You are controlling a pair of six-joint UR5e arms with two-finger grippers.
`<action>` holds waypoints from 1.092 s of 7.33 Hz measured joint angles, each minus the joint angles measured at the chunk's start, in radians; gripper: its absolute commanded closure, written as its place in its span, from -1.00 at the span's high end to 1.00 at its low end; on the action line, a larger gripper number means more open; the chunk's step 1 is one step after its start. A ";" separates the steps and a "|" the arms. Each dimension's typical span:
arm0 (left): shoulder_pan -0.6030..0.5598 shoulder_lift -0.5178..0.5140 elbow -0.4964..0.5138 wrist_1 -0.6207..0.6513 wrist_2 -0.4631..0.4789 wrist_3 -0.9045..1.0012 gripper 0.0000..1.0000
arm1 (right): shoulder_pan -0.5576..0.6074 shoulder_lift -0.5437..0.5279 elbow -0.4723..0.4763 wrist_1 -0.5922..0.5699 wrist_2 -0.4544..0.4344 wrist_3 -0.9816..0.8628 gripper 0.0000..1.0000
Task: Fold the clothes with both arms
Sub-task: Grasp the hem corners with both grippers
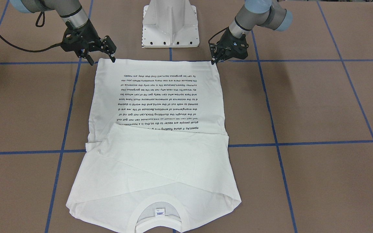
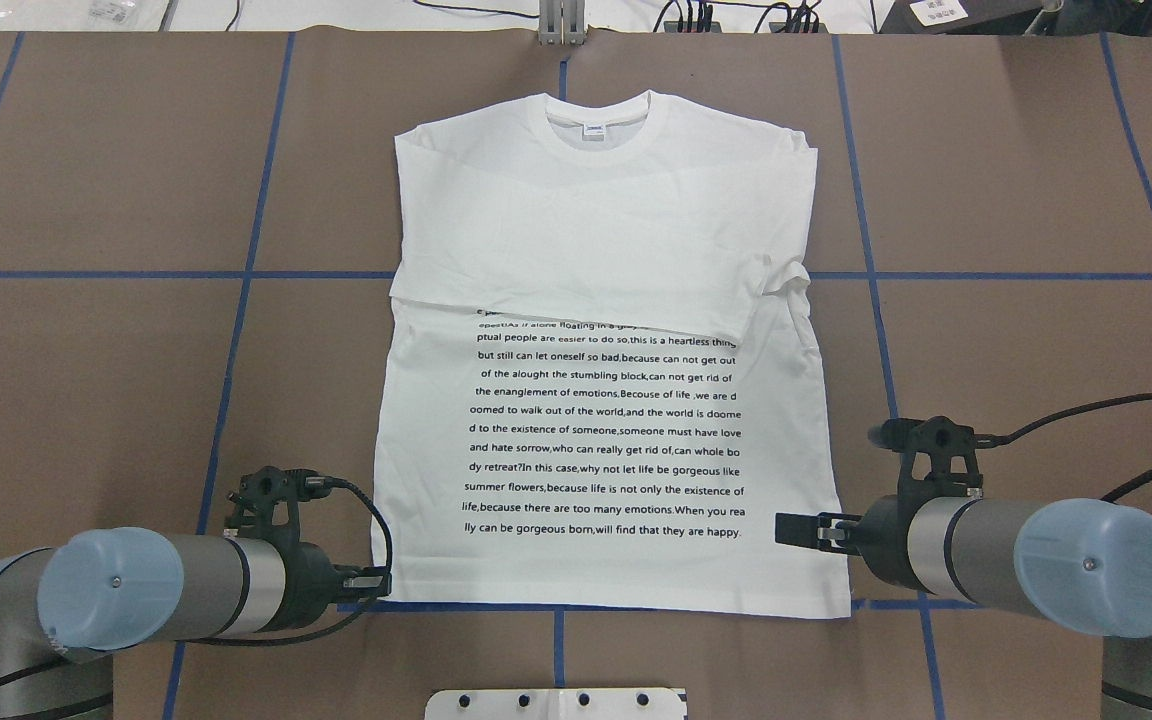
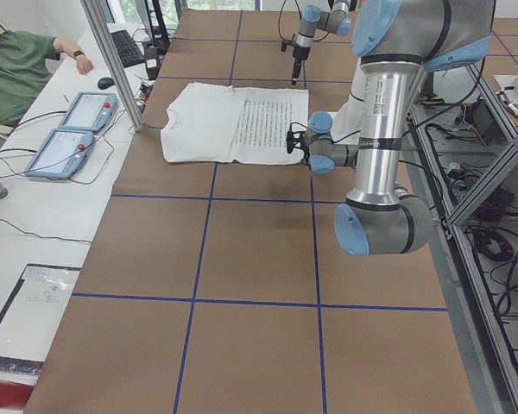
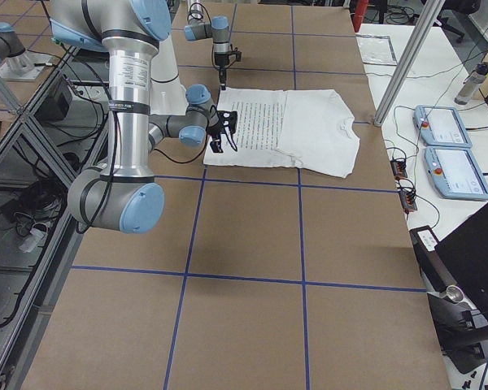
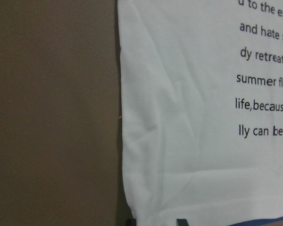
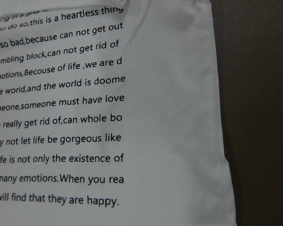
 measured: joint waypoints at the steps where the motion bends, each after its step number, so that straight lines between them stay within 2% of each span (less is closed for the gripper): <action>1: 0.000 0.001 -0.003 0.001 0.003 0.000 -1.00 | -0.003 -0.001 -0.001 0.000 0.000 0.000 1.00; 3: -0.002 -0.002 -0.013 0.000 -0.002 -0.001 -1.00 | -0.013 -0.025 -0.006 0.041 0.000 0.006 1.00; 4: -0.005 -0.005 -0.022 -0.002 -0.005 -0.001 -1.00 | -0.021 -0.063 -0.017 0.113 -0.003 0.018 1.00; 6: -0.008 -0.005 -0.043 -0.009 -0.007 -0.003 -1.00 | -0.071 -0.113 -0.037 0.218 -0.066 0.087 0.99; 8: -0.009 -0.005 -0.070 -0.012 -0.005 -0.023 -1.00 | -0.157 -0.124 -0.046 0.237 -0.184 0.177 0.62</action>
